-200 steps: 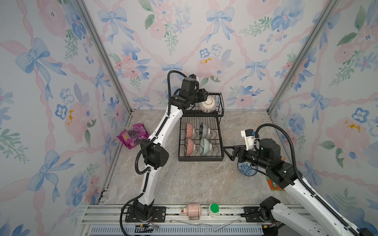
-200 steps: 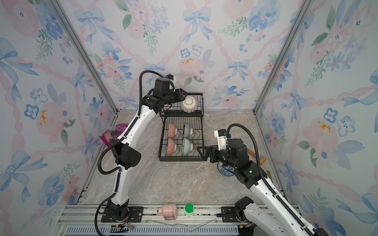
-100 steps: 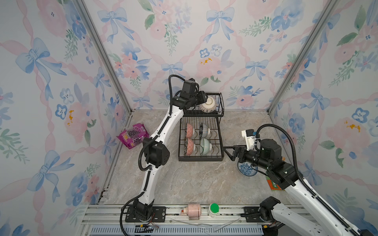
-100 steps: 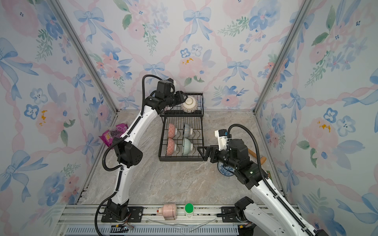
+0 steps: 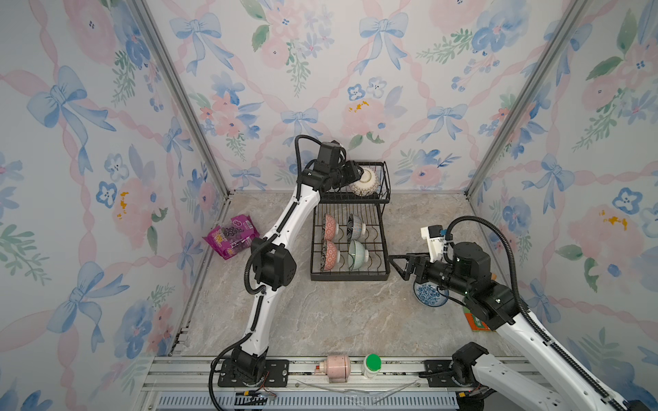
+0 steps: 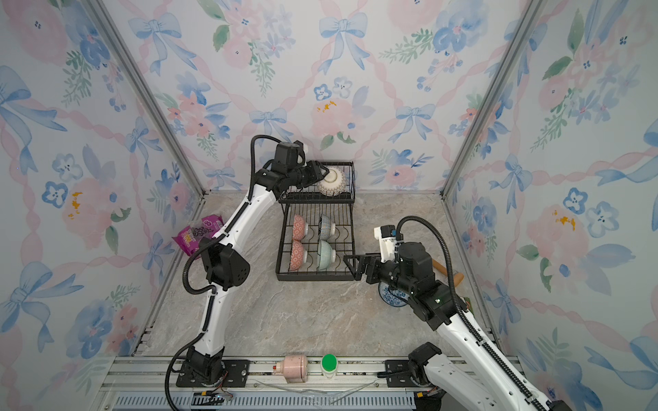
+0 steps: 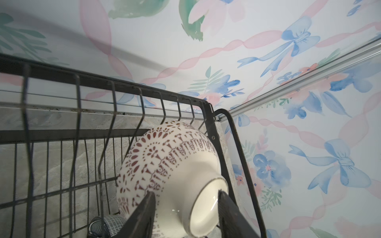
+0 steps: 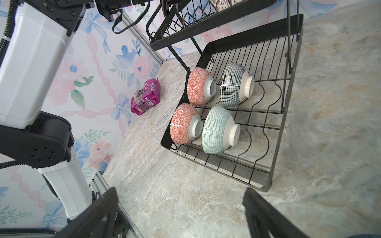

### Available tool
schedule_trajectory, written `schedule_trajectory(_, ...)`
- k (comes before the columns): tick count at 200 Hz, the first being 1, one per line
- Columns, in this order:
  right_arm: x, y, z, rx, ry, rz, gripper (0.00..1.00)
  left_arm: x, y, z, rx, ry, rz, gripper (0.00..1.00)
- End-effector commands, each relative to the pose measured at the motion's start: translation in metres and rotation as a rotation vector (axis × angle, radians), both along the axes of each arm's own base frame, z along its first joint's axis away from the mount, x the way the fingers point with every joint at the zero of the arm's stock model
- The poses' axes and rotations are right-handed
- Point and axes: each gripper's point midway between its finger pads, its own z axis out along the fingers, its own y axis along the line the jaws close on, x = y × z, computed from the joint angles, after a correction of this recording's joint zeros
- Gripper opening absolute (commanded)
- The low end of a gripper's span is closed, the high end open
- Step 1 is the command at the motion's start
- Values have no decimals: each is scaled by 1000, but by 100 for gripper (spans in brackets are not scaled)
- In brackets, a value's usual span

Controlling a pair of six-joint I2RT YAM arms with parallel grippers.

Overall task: Load bowls into a dish rack
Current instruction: Move the bowl to the dish rack.

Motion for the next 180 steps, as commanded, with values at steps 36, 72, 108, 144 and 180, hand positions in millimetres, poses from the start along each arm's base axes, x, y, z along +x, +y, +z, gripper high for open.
schedule_trajectory(36, 0, 5, -1, 10, -1, 10, 96, -4, -20, 6, -51, -22, -65, 51)
schedule_trajectory(72, 0, 5, 1, 16, -4, 10, 96, -5, -24, 6, -60, -29, -80, 52)
schedule_trajectory(108, -1, 4, 2, 16, -6, 8, 96, -5, -28, 5, -67, -28, -93, 52)
schedule_trajectory(144, -5, 2, 5, 8, -10, 5, 96, -7, -32, 7, -74, -39, -104, 52)
schedule_trajectory(180, -5, 2, 4, 5, -10, 4, 96, -5, -34, 8, -81, -43, -105, 52)
